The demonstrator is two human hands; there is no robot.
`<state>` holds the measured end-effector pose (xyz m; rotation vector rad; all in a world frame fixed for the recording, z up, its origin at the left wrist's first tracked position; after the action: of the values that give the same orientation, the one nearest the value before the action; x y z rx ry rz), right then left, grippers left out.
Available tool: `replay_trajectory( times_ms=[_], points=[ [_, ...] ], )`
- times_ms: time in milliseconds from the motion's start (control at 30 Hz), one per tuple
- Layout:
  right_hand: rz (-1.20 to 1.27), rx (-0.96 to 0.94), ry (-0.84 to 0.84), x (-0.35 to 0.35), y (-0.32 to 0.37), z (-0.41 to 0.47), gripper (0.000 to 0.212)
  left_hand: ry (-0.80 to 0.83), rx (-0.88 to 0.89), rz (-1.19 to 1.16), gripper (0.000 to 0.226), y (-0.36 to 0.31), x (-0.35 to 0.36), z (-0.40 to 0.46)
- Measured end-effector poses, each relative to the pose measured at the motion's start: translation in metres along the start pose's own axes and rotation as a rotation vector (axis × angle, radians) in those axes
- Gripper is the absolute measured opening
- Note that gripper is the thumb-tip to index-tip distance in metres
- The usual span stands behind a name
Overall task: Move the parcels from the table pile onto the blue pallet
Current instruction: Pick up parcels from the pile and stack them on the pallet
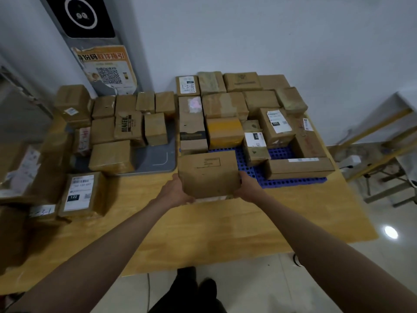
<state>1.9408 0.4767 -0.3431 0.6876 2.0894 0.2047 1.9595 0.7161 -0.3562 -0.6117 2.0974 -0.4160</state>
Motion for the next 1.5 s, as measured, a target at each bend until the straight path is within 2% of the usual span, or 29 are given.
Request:
replay_trajectory(
  times_ms=[200,500,667,1000,1200,1333,1500],
  points=[
    [-0.081,-0.003,0.028,-0.020,0.004,0.045,0.078,0.087,0.020,0.090,0.091,-0.020,-0.013,0.041],
    [-0.115,0.007,0.102,-0.019,0.000,0.085,0.081,0.184,-0.009,0.141,0.100,-0.022,-0.012,0.070],
    [-0.143,-0.003,0.113,-0.020,0.002,0.094,0.070,0.186,0.008,0.152,0.097,-0.018,-0.014,0.079],
    [-0.221,0.038,0.141,-0.016,0.008,0.088,0.072,0.170,0.021,0.131,0.093,-0.013,-0.017,0.079],
    [-0.208,0.019,0.083,-0.018,0.010,0.071,0.079,0.180,0.035,0.177,0.095,-0.012,-0.019,0.071],
    [-0.156,0.006,0.062,-0.020,0.002,0.052,0.067,0.156,0.039,0.190,0.103,-0.013,-0.022,0.062],
    [-0.210,-0.012,0.018,-0.021,-0.003,0.022,0.056,0.107,0.020,0.260,0.088,-0.010,-0.019,0.035]
  ],
)
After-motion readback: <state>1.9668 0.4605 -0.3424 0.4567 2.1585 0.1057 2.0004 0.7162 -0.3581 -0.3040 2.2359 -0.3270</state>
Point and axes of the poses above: each hand's wrist, its own z-axis towards the middle knuckle, its own x-axis out of the palm, y = z × x, the point moved 3 cm from there along z, towards the middle knuckle, and after that the axes turned 4 degrees about -z, right-handed, at the moved point
